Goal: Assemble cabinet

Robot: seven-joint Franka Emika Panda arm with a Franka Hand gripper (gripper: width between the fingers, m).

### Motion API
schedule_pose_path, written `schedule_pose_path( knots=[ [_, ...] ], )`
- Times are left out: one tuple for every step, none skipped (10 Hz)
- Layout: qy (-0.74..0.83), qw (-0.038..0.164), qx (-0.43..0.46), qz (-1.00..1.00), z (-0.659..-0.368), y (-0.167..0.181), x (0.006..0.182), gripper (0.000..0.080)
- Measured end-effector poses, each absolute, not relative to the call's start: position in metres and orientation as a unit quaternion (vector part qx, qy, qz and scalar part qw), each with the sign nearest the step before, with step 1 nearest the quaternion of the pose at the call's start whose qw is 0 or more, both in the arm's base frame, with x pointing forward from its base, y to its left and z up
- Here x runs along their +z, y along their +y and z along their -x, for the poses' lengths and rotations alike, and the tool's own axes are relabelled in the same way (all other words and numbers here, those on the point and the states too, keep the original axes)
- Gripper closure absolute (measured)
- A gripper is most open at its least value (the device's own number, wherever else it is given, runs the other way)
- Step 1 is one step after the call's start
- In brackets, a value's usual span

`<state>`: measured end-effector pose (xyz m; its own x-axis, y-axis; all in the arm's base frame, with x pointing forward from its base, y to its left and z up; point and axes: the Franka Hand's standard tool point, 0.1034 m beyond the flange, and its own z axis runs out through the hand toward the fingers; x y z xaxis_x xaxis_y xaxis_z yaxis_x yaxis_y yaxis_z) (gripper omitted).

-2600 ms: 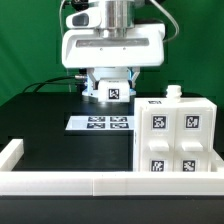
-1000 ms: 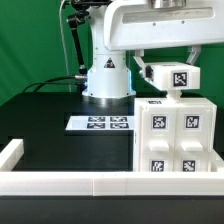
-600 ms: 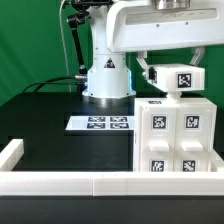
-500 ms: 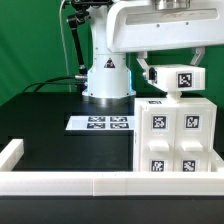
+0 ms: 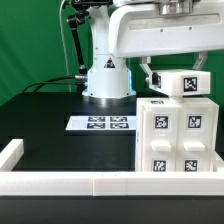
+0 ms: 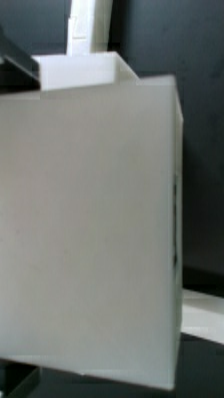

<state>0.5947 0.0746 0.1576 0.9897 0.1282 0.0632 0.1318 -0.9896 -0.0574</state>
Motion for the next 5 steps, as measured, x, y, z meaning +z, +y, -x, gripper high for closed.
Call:
schedule_pose_path(
  knots=[
    [-0.068,0.031,-0.028,0.997,-0.594,0.0762,0.1556,0.0238],
    [-0.069,0.031,-0.028,0.997,-0.5933,0.0769,0.1539,0.0238],
    [-0.07,0.031,-0.031,0.997,-0.5924,0.0761,0.1506,0.0238],
    [-0.071,0.031,-0.04,0.996,-0.5944,0.0758,0.1506,0.0238],
    [-0.071,0.031,-0.044,0.996,-0.5953,0.0757,0.1509,0.0238]
  ],
)
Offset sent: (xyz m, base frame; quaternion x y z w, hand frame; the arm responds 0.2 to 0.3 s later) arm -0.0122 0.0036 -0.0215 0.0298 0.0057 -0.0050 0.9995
